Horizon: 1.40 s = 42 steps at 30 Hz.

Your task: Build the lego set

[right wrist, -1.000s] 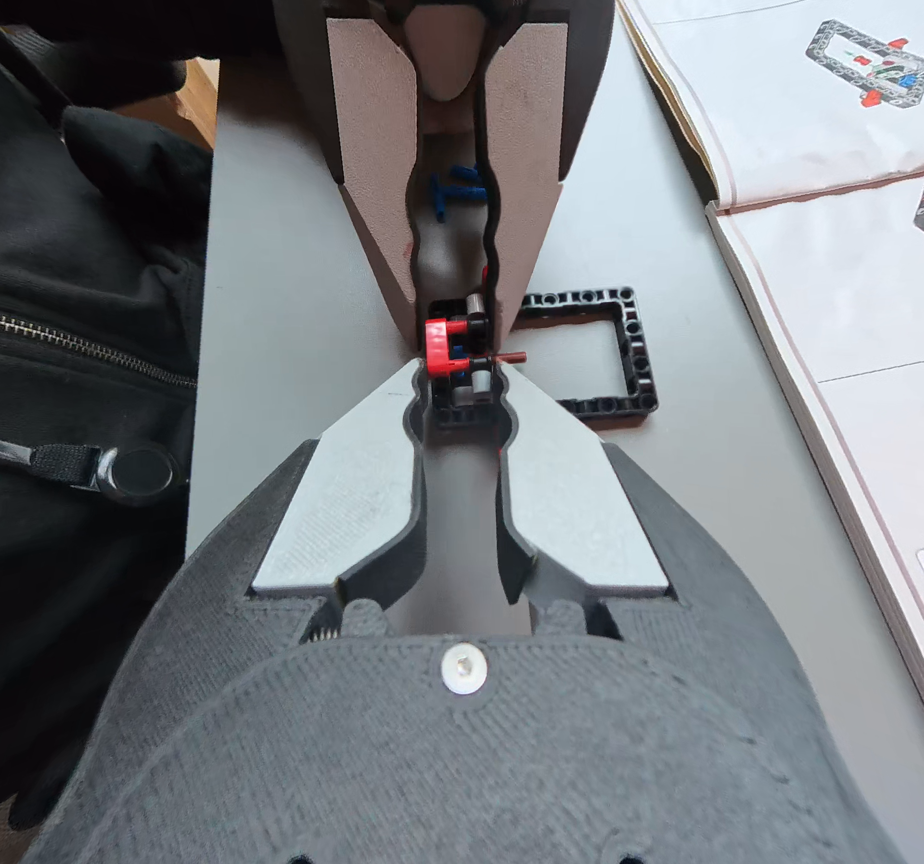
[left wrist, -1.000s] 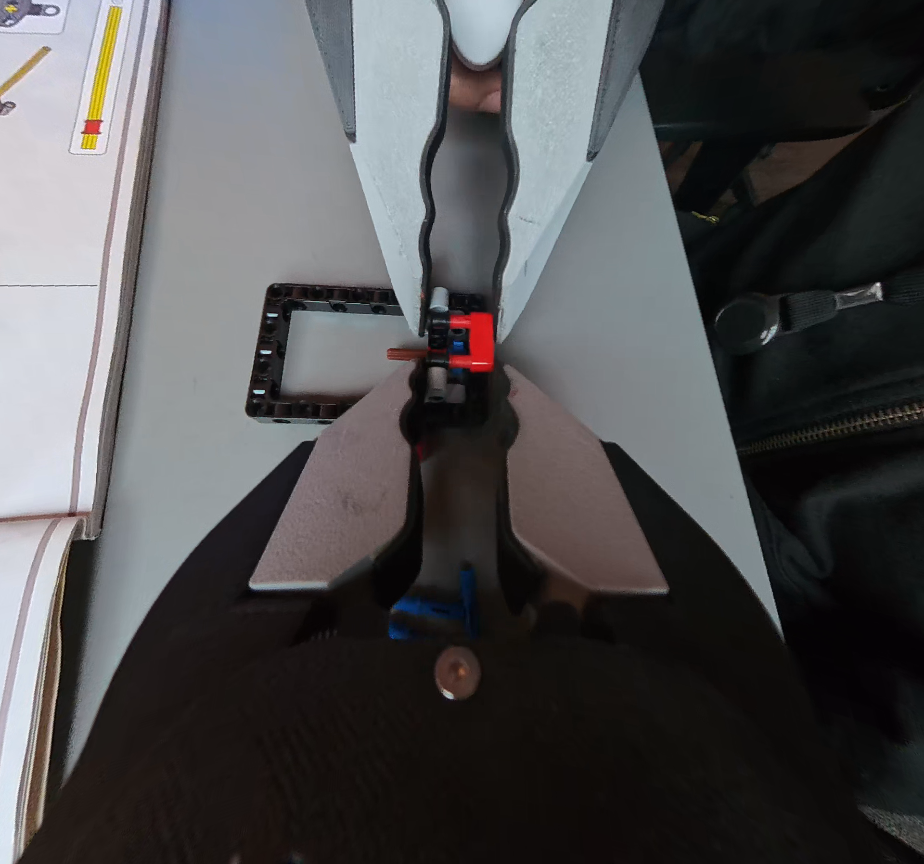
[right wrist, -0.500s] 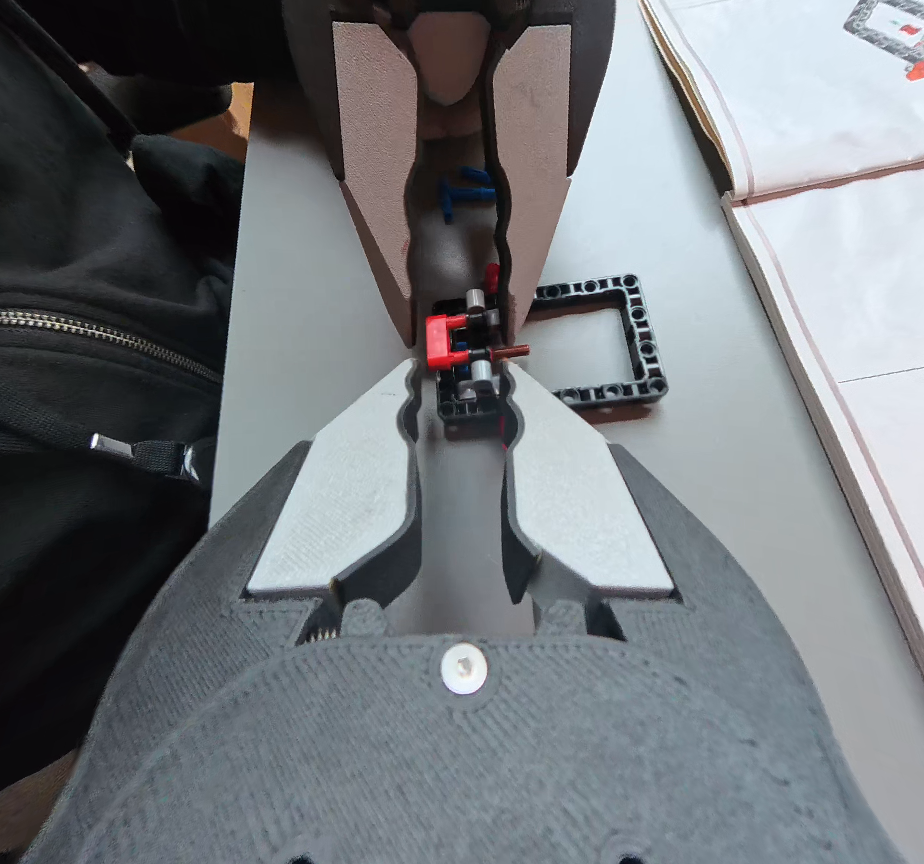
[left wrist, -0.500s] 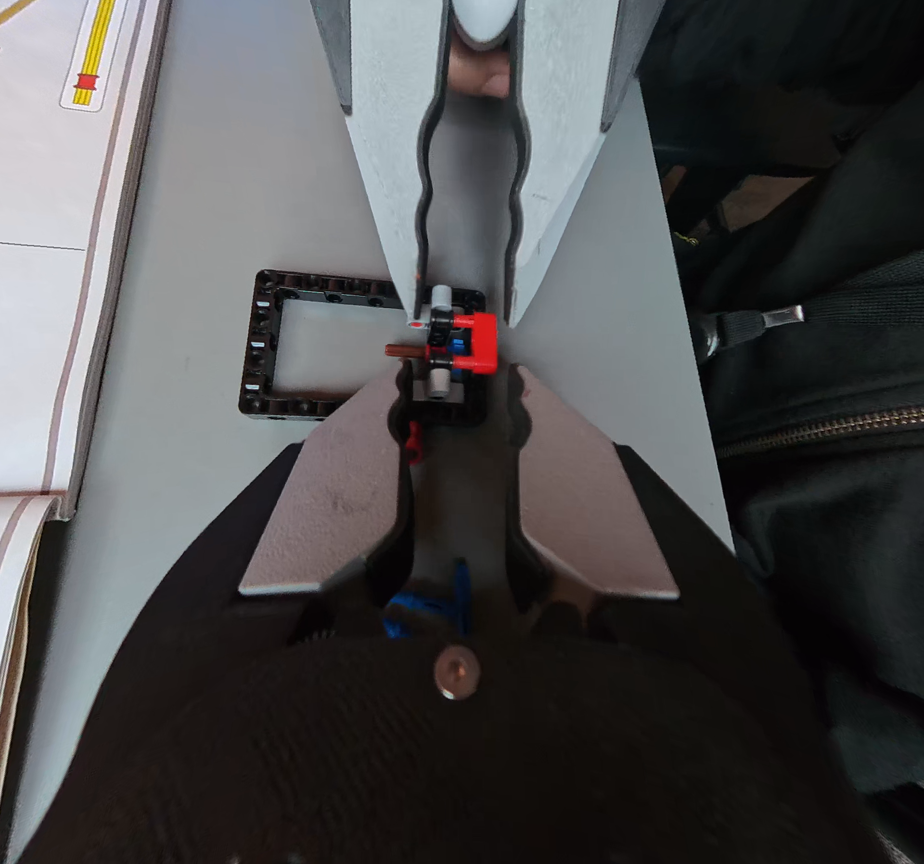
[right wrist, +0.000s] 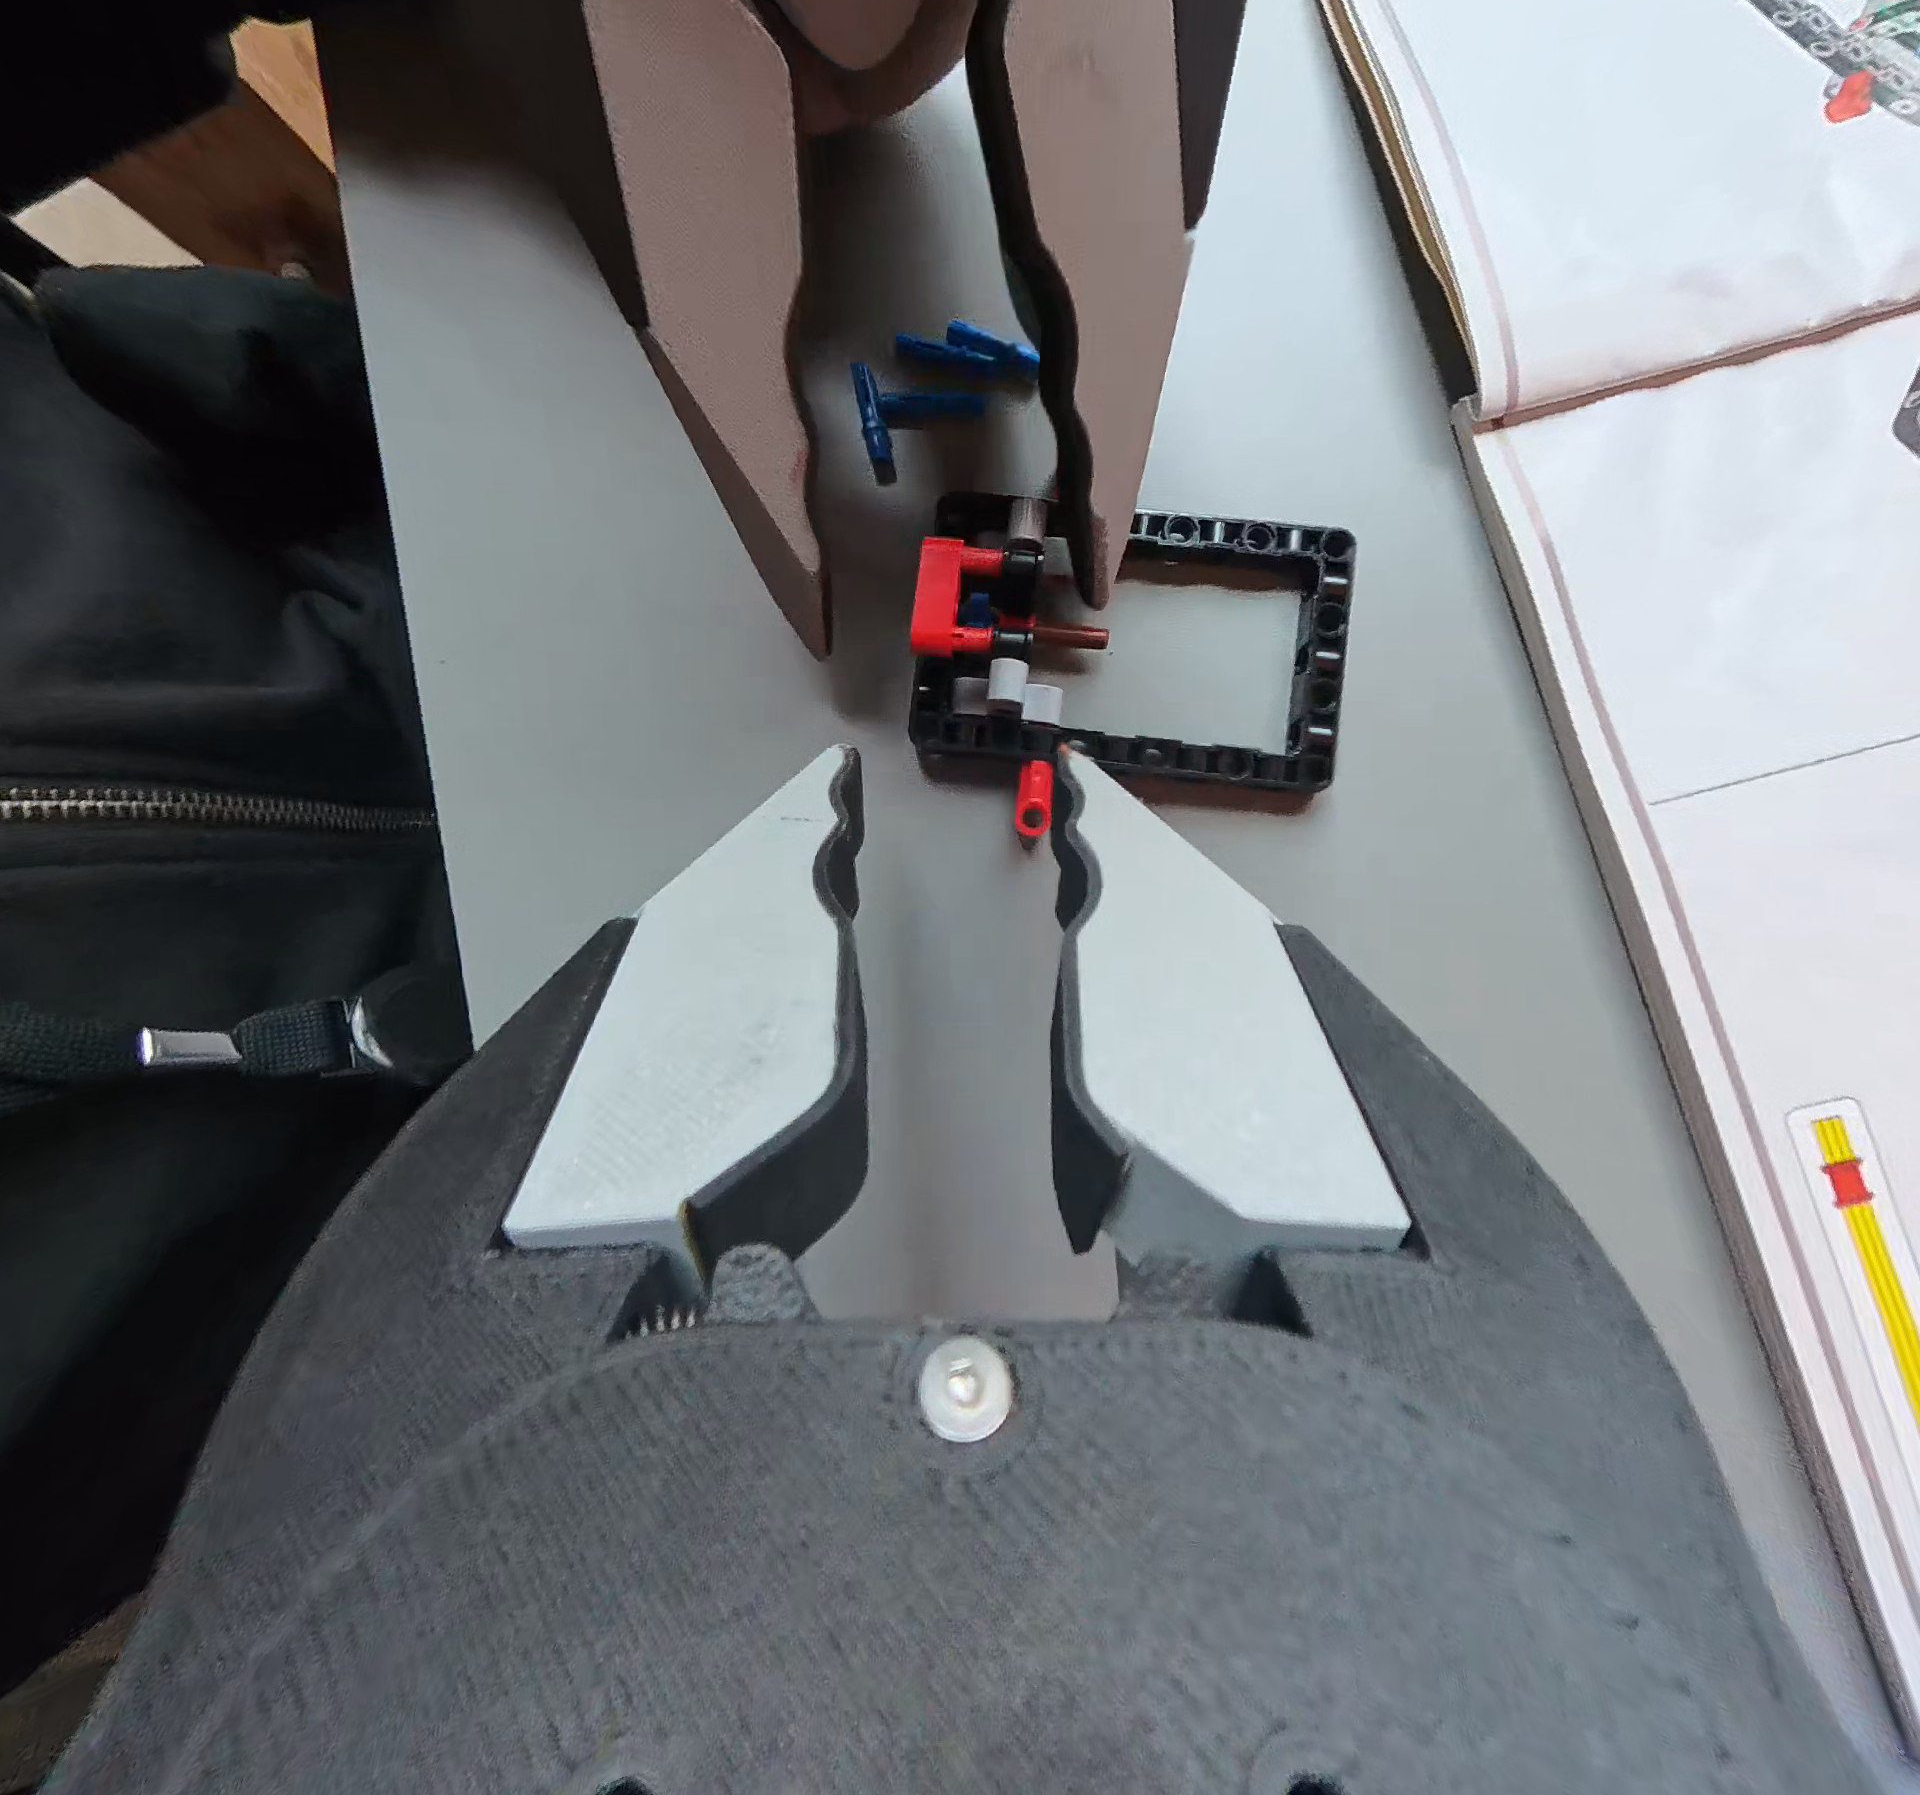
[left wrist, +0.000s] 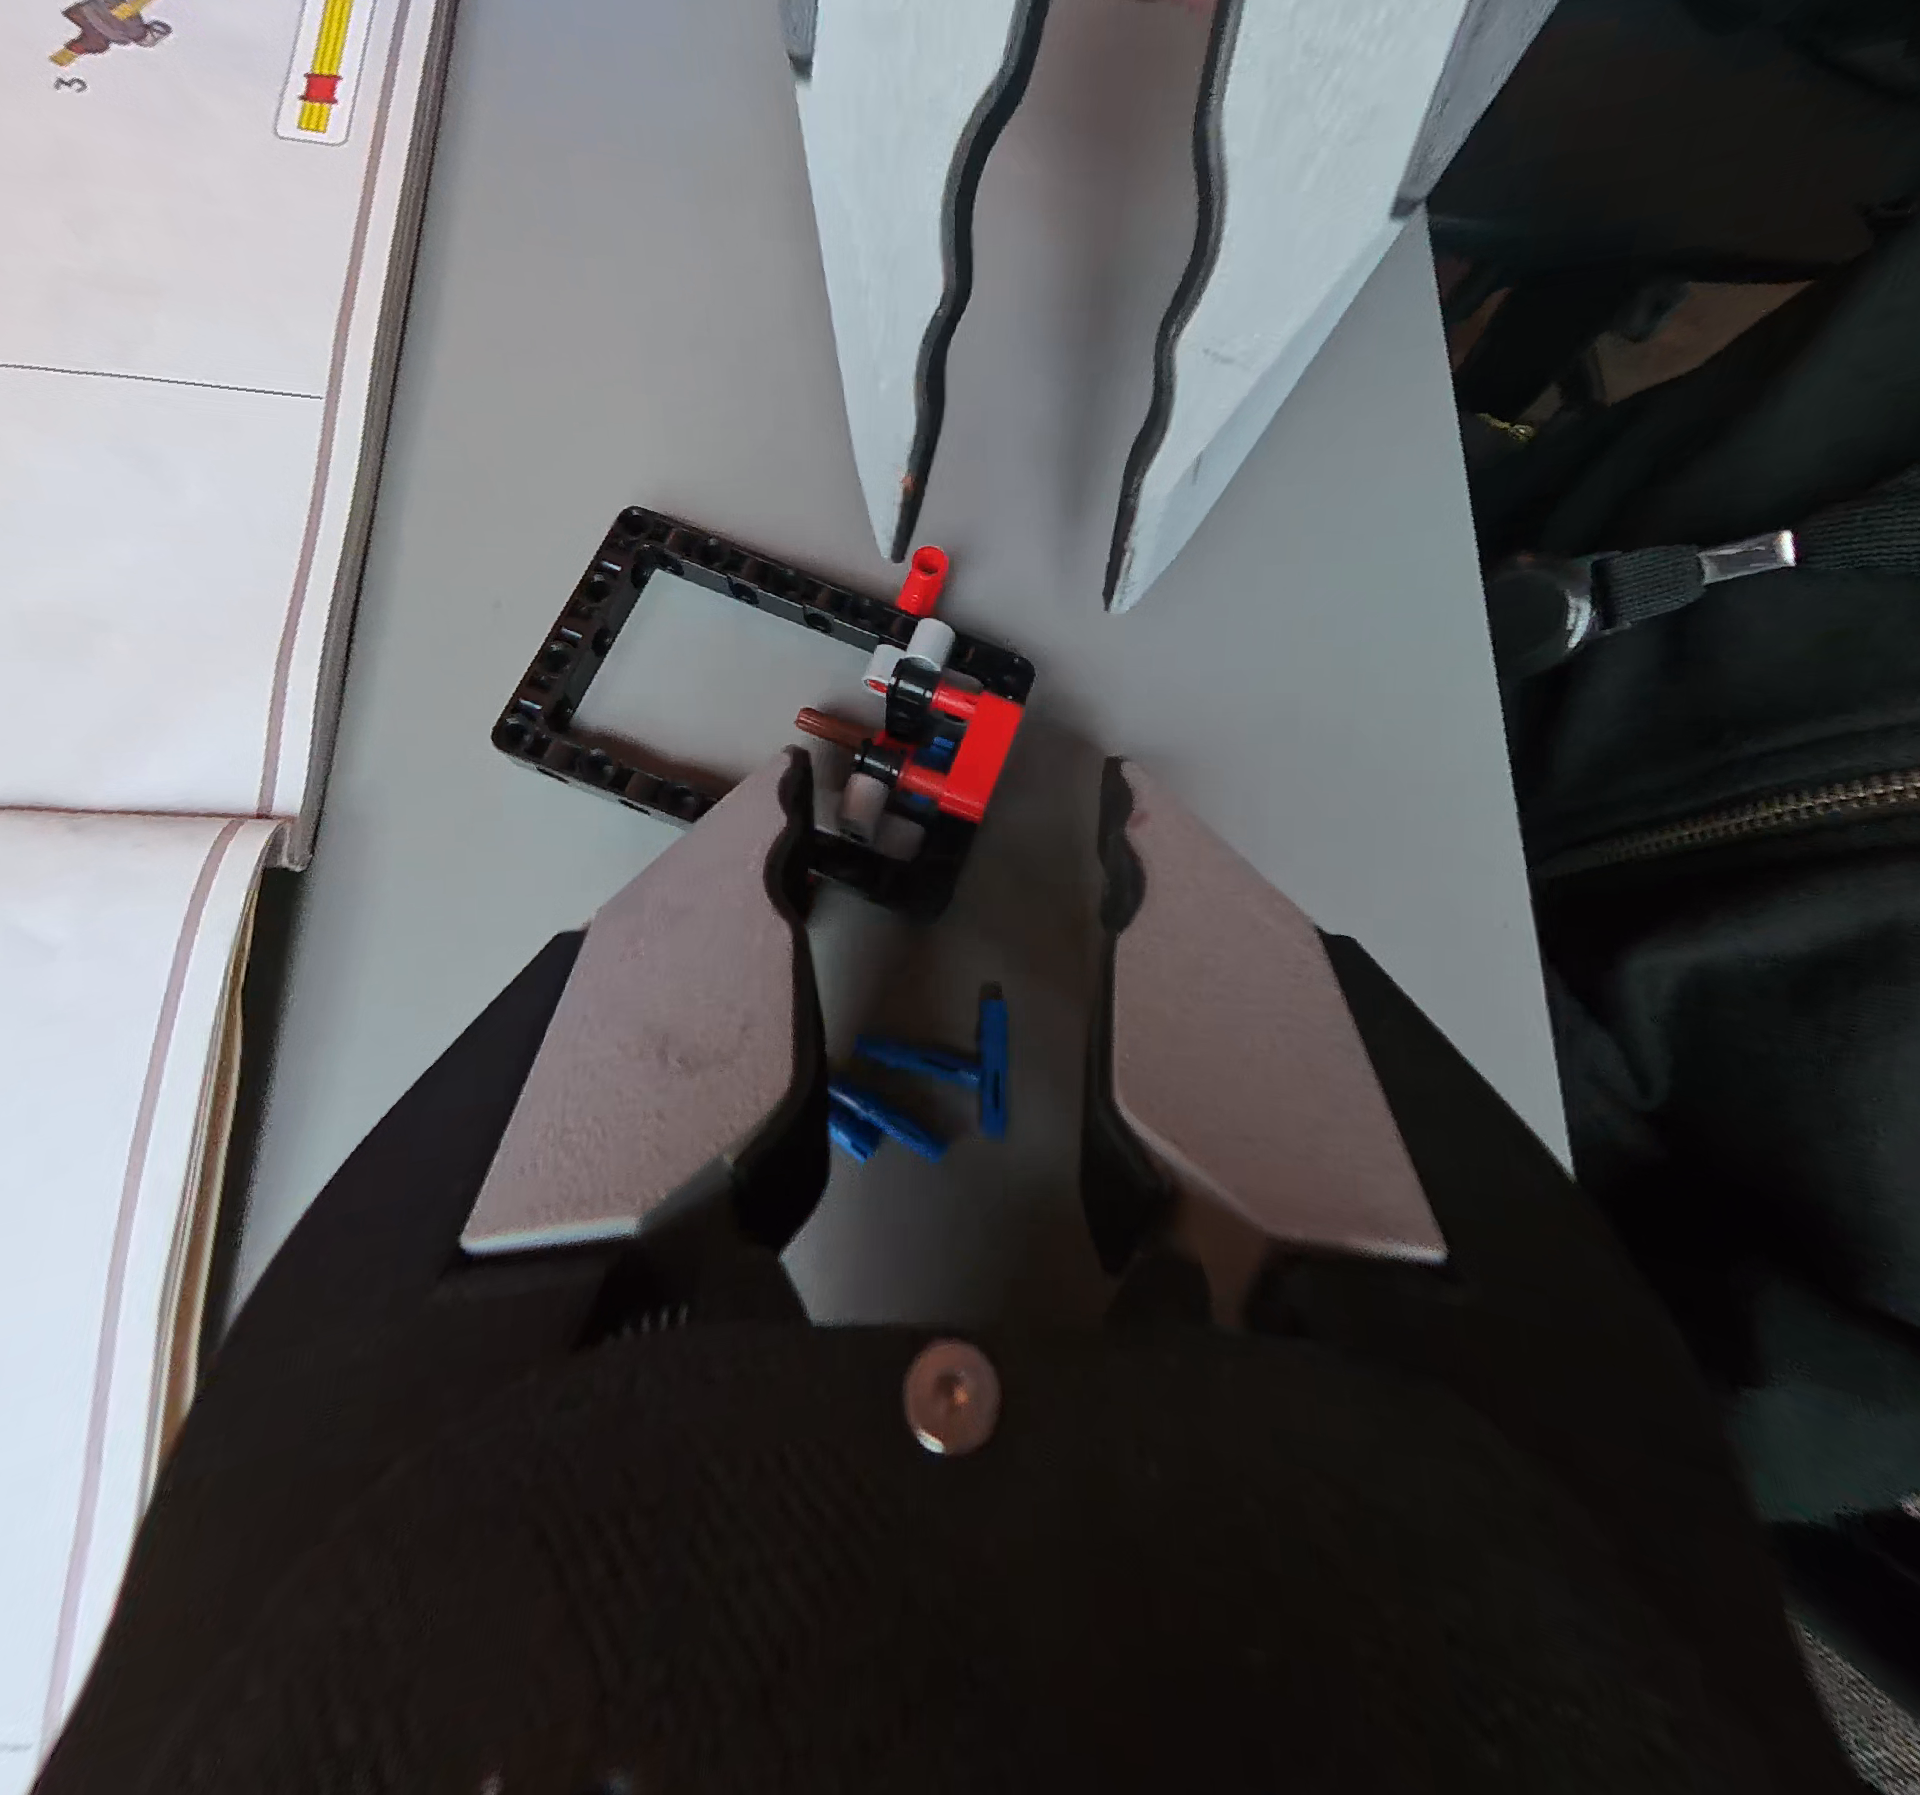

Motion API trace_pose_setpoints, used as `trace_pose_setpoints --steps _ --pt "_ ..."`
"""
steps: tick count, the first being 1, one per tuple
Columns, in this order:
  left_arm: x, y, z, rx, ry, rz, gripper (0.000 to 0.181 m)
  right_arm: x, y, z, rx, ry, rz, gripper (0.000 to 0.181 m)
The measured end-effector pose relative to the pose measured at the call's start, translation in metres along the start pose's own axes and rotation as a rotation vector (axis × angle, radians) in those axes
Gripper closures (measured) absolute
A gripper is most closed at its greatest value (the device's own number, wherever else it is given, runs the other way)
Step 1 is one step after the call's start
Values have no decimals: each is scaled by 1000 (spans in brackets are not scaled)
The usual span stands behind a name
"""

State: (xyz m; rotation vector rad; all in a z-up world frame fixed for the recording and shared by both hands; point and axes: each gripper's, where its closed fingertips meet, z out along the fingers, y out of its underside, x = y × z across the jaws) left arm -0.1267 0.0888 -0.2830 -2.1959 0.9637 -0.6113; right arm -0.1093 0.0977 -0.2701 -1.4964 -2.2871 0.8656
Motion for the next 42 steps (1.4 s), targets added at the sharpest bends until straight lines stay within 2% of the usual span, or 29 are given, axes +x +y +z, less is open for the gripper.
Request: trace_pose_setpoints --steps 5,8,11,17,20,22,24,26,29,32,42 --pt "-7 2 -18 35 -30 -5 124 3 3 8 3 30 1 146" --pt "-14 12 -24 7 -49 10 141 2 0 7 38 12 -1 147" --pt "-18 11 -22 4 -33 3 146 3 -8 7 59 14 -11 147" --pt "-12 6 -14 -10 38 74 167 5 -21 17 -9 -40 1 154" --pt "-9 4 -8 0 63 82 169 5 -16 20 -106 -83 13 150" --pt "-8 4 -8 5 80 66 167 2 -15 21 -138 -110 -4 155" --pt "-9 5 -8 7 60 78 173 0 -15 21 -154 -115 -41 160" --pt "-9 5 -7 12 37 101 176 0 -15 22 -154 -112 -73 160" --pt "-4 4 -6 18 62 92 176 1 -18 24 -129 -101 -98 145" --pt "-7 4 -6 29 64 62 175 -3 -20 25 -88 -83 -182 159" --pt "-8 3 -6 37 67 58 175 -3 -19 21 -93 -68 -256 157"
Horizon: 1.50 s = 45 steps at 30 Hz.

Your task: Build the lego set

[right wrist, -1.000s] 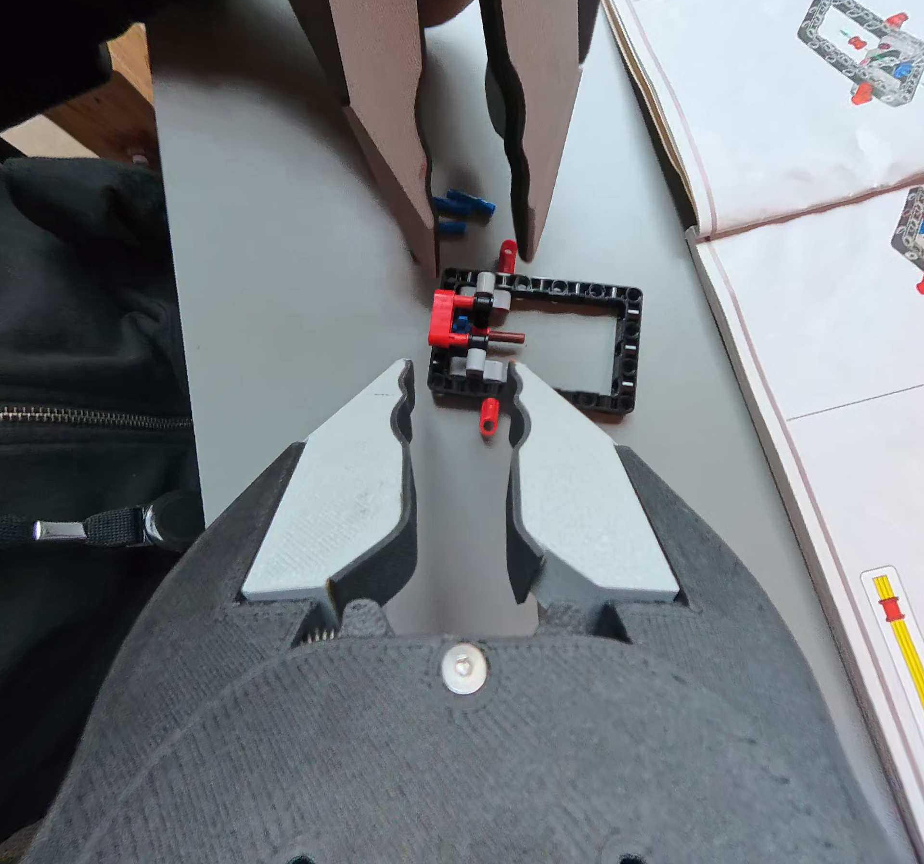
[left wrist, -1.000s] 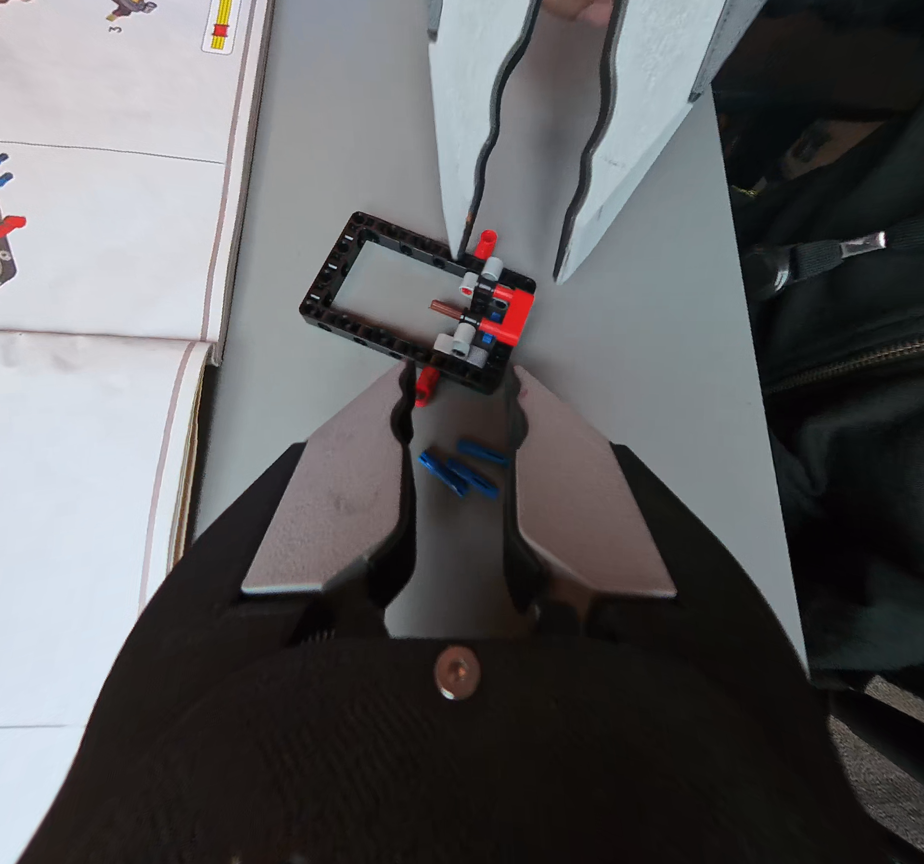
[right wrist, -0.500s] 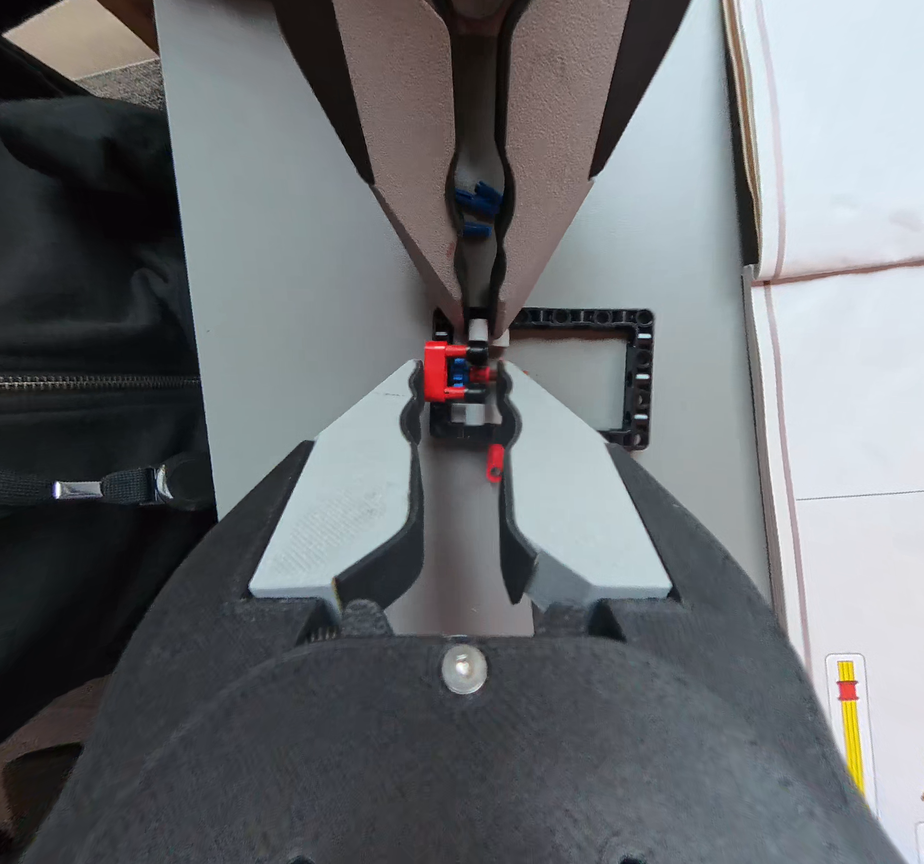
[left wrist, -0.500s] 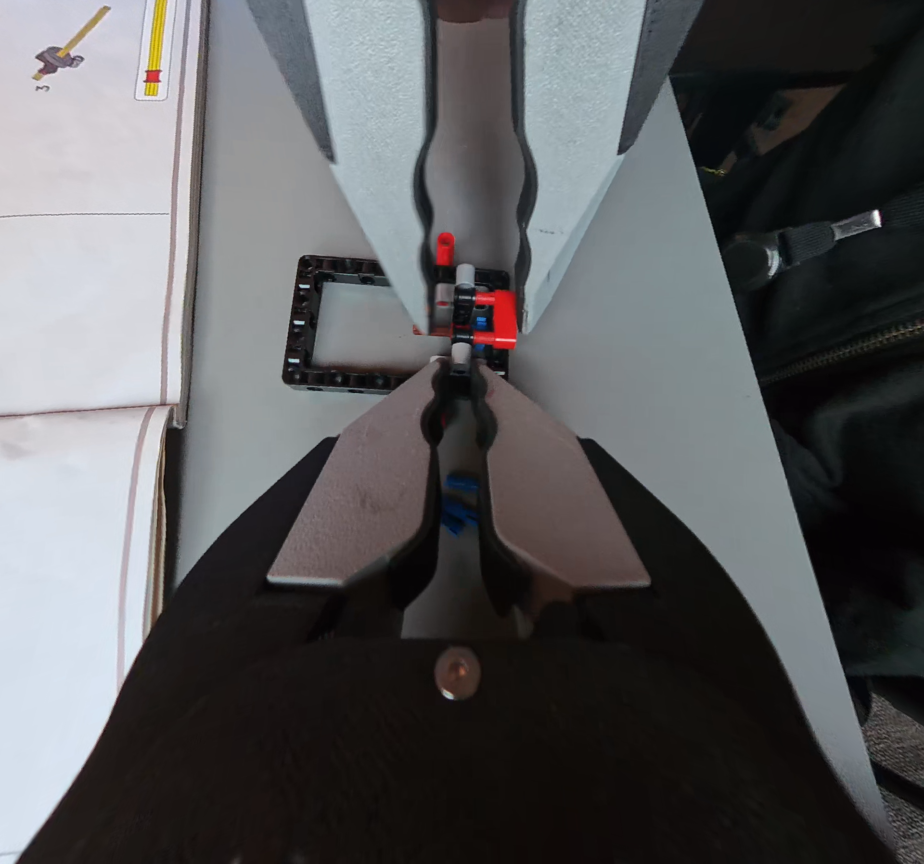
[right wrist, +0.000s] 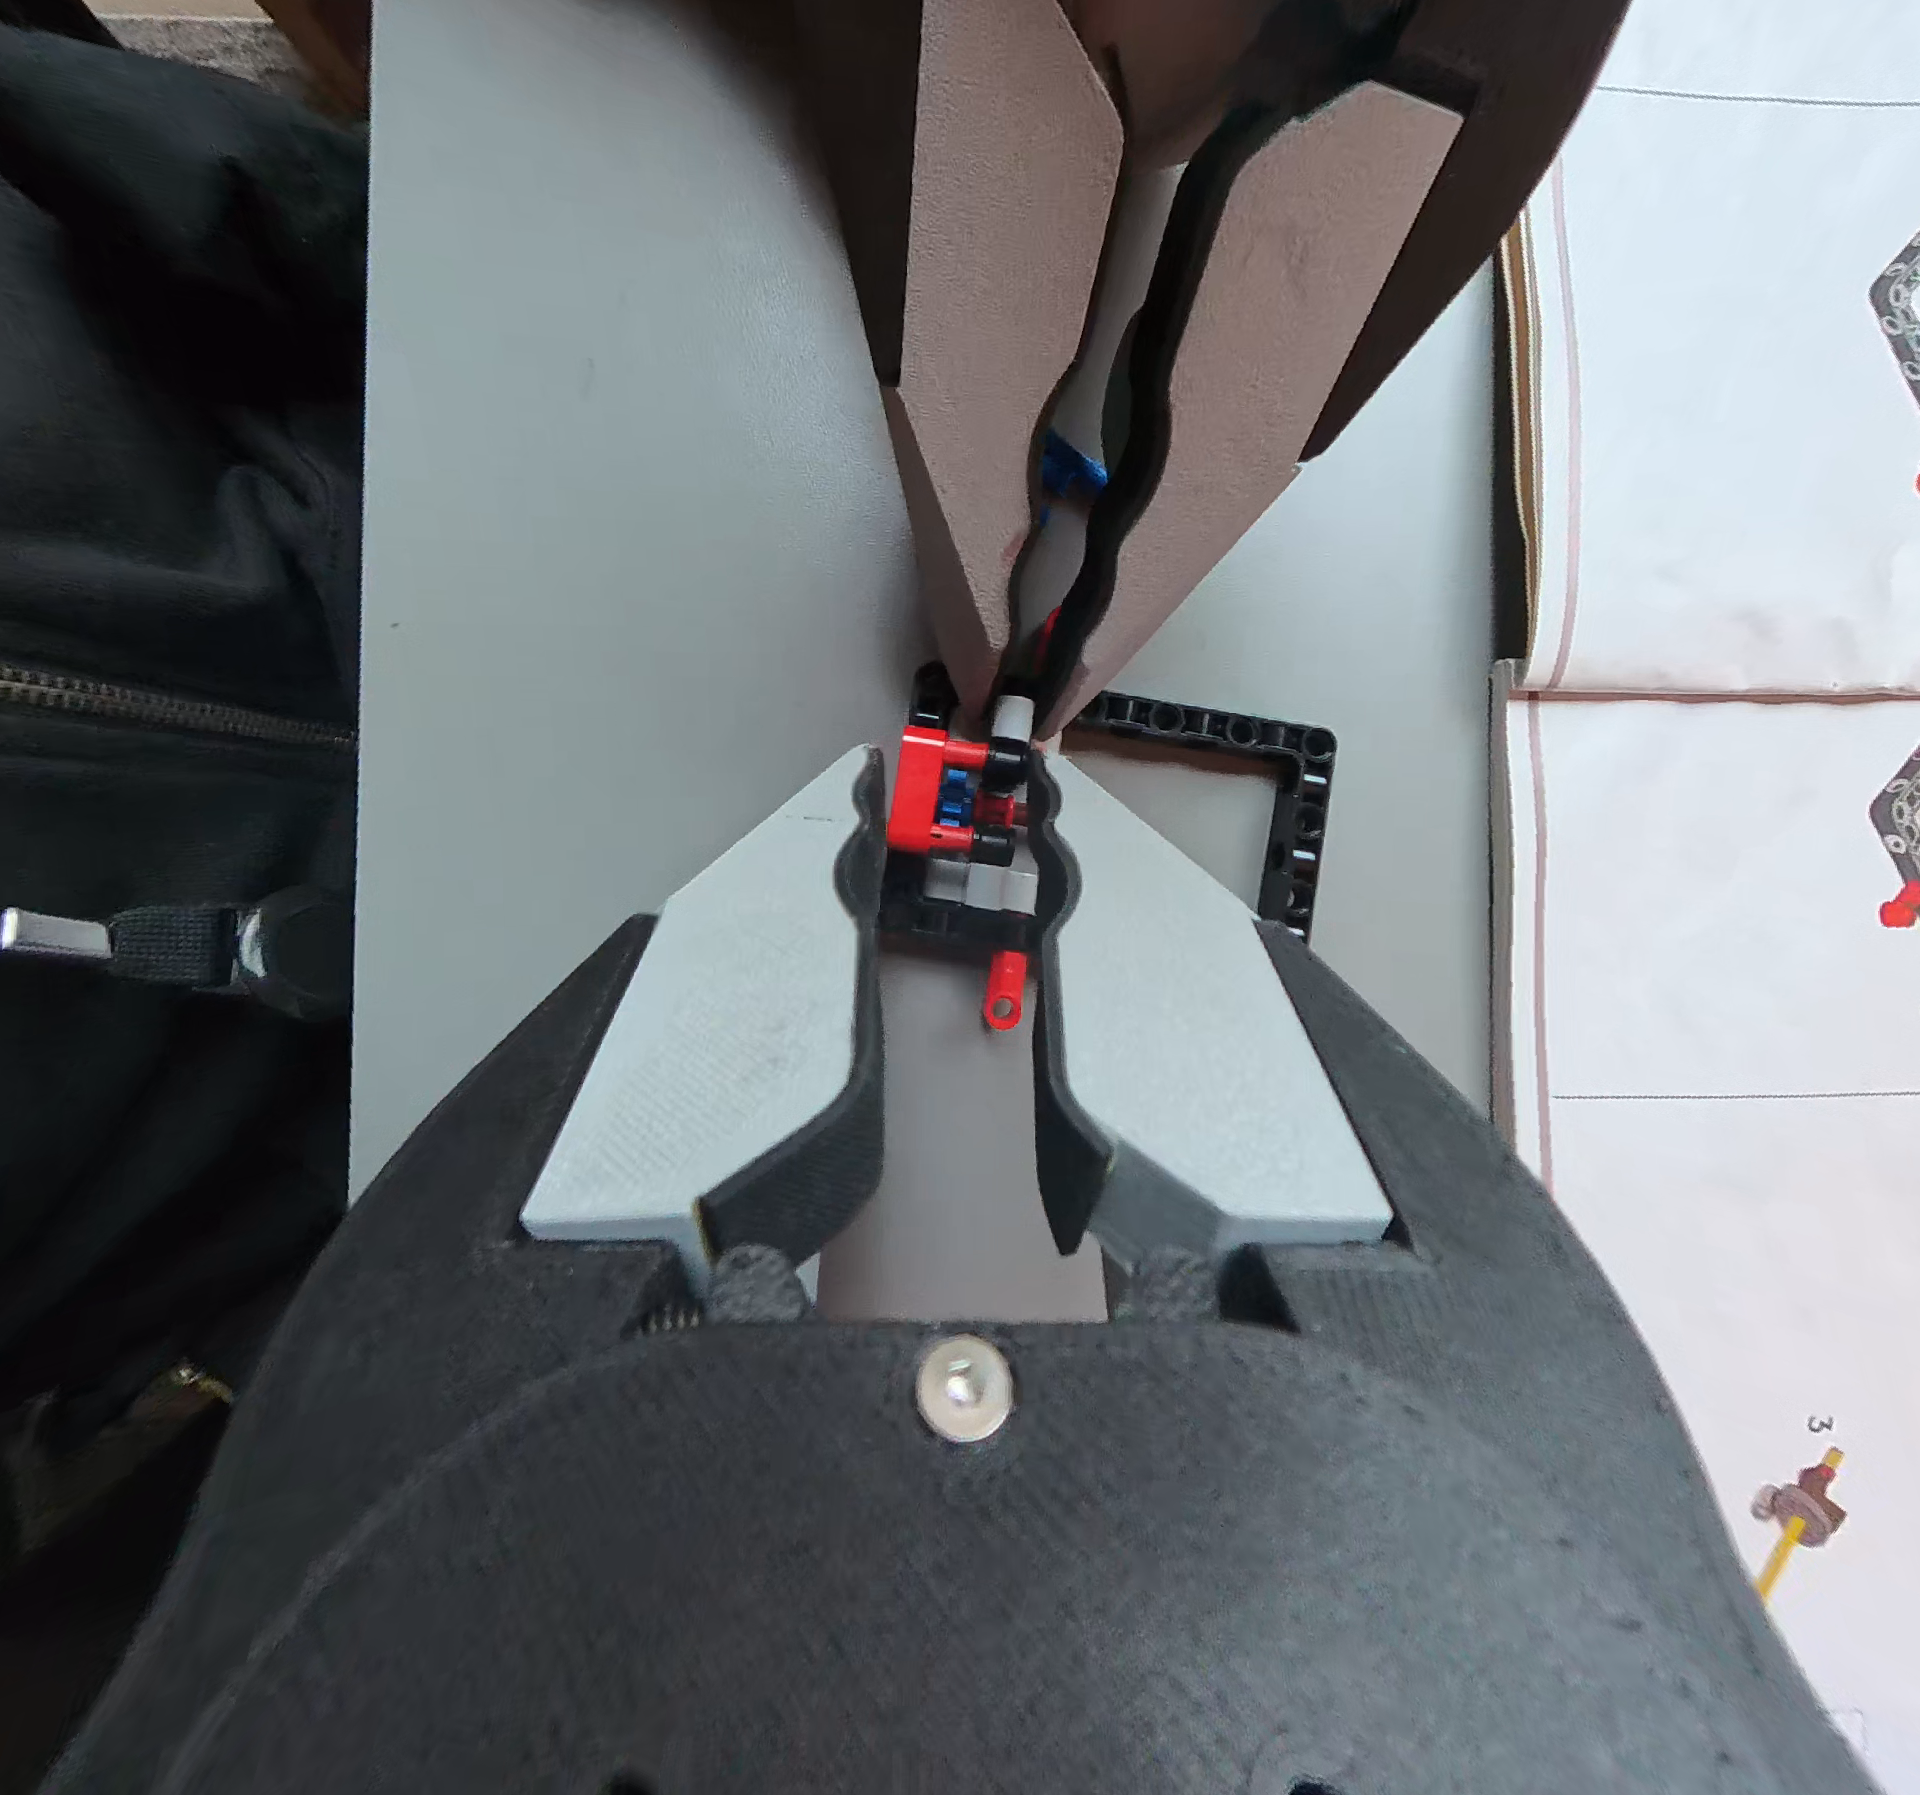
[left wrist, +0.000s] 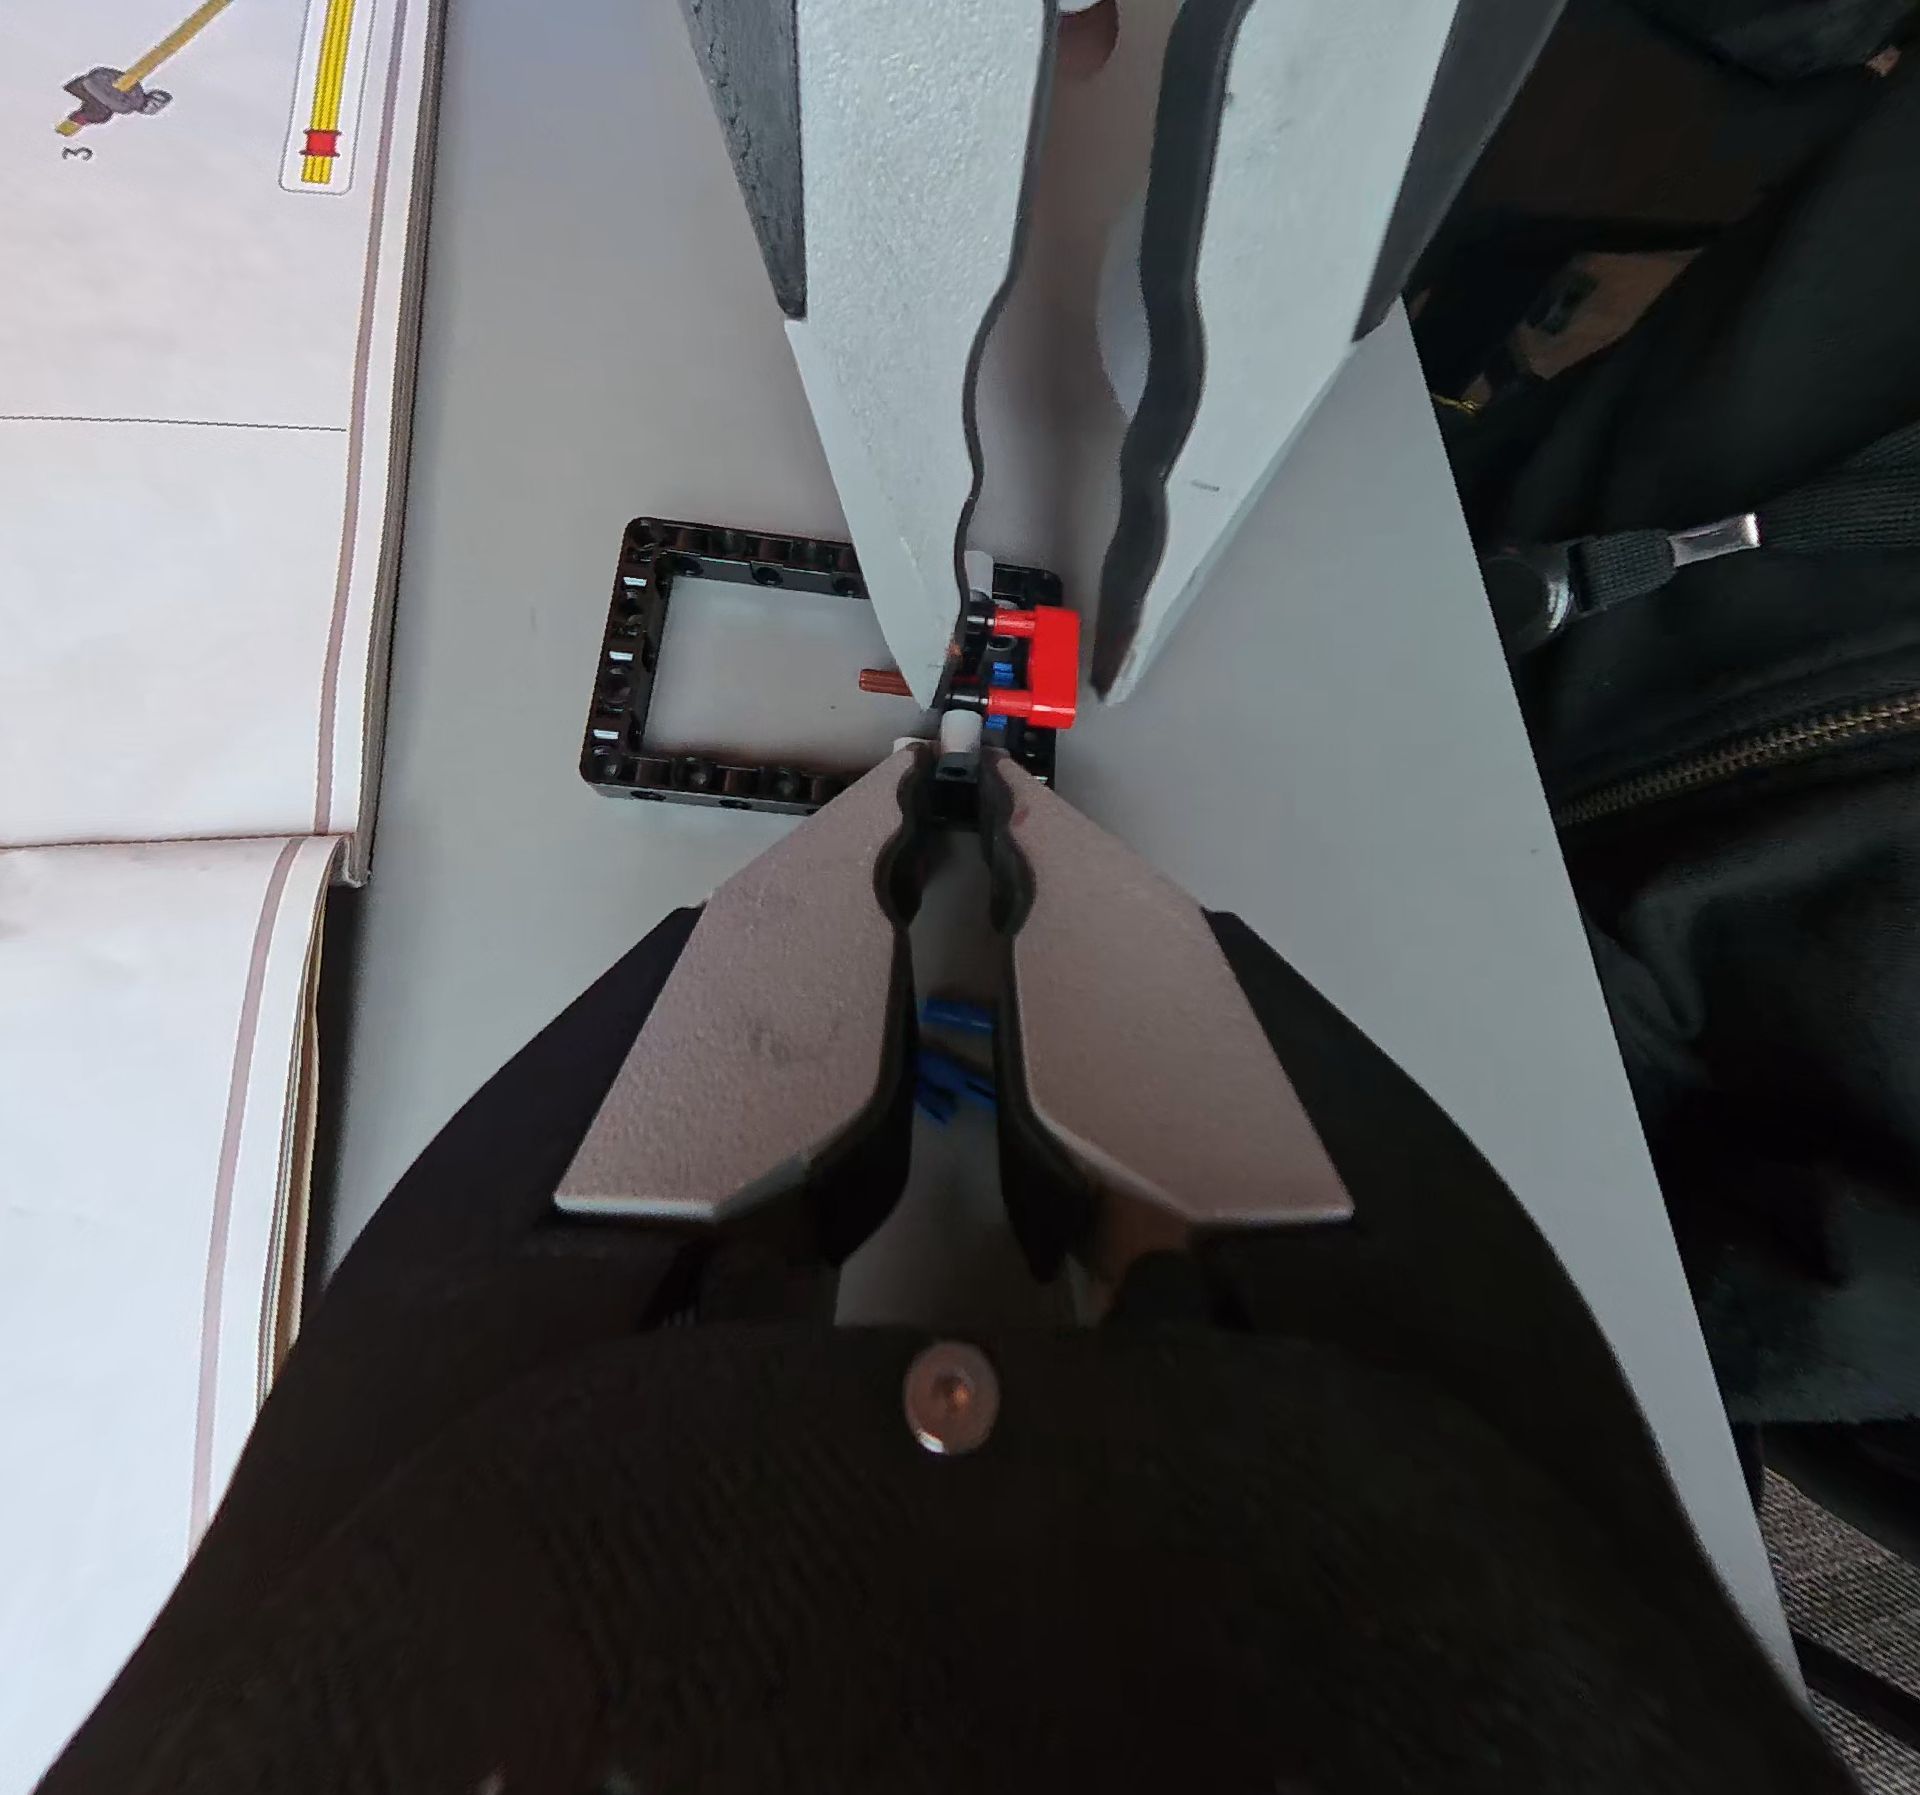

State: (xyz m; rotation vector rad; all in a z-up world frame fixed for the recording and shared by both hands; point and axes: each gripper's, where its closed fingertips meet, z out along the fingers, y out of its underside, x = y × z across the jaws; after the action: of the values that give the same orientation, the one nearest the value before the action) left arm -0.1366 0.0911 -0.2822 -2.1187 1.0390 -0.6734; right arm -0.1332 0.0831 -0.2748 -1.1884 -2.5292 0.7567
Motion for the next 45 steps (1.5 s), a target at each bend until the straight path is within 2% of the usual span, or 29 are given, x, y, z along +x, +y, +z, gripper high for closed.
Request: trace_pose_setpoints --steps 17,41,45 --pt "0 -1 1 0 -6 -20 175 1 5 -1 -198 -87 -35 157" --pt "2 0 0 1 6 -34 175 2 7 0 -249 -142 -306 162" --pt "1 0 0 5 -3 -31 175 1 5 0 -222 -189 -193 161"
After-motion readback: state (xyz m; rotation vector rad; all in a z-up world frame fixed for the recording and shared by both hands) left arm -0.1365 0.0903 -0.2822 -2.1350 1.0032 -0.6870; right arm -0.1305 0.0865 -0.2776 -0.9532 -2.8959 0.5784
